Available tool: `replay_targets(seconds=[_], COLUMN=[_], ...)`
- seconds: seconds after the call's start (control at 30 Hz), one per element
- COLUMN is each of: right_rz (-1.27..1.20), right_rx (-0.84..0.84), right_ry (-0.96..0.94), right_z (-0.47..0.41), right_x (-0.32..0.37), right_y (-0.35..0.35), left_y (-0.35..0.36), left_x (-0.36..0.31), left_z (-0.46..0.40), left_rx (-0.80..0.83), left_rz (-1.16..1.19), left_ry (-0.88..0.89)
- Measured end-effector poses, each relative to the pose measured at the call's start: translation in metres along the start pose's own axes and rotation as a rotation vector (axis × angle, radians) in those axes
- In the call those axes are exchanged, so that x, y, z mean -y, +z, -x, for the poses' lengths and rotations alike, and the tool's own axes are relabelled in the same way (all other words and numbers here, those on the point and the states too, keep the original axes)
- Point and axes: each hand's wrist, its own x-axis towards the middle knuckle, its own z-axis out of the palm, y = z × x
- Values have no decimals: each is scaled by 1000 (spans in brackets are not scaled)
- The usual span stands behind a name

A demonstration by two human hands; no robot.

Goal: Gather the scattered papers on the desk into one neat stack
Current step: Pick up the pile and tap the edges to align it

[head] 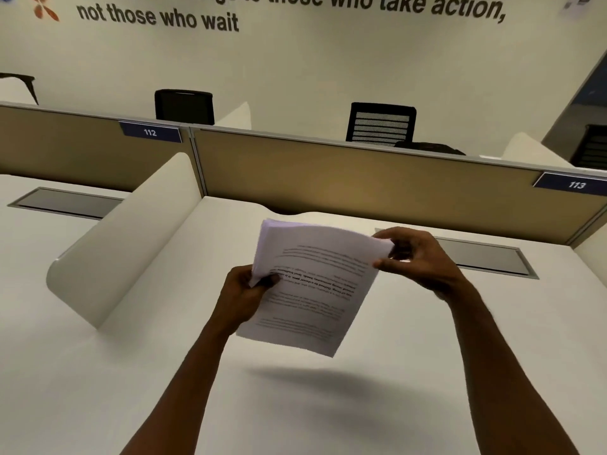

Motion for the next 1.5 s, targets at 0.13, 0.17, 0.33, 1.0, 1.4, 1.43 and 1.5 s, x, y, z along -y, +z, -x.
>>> replay_targets(seconds=[0.13, 0.17, 0.33, 1.0, 1.4, 1.43, 1.5], right_rz=[-450, -479, -491, -390, -323, -294, -206], right_rx=[199, 241, -105, -307, -299, -298, -277], right_ry=[166, 185, 277, 369, 348, 326, 271], right_z=[16, 21, 31, 63, 62, 60, 52], right_x=[-43, -51, -67, -101, -111, -108, -98], right_y=[40, 55, 112, 161, 157, 152, 138], left_y=[2, 5, 17, 37, 34, 31, 23], left_x=[15, 17, 30, 67, 63, 56, 37], left_z=[10, 12, 17, 38, 40, 40, 36], left_rx=[-9, -2, 48, -2, -4, -20, -131], left_rz=[234, 257, 269, 123, 71, 64, -4], left_ry=[-50, -55, -94, -171, -150, -129, -13])
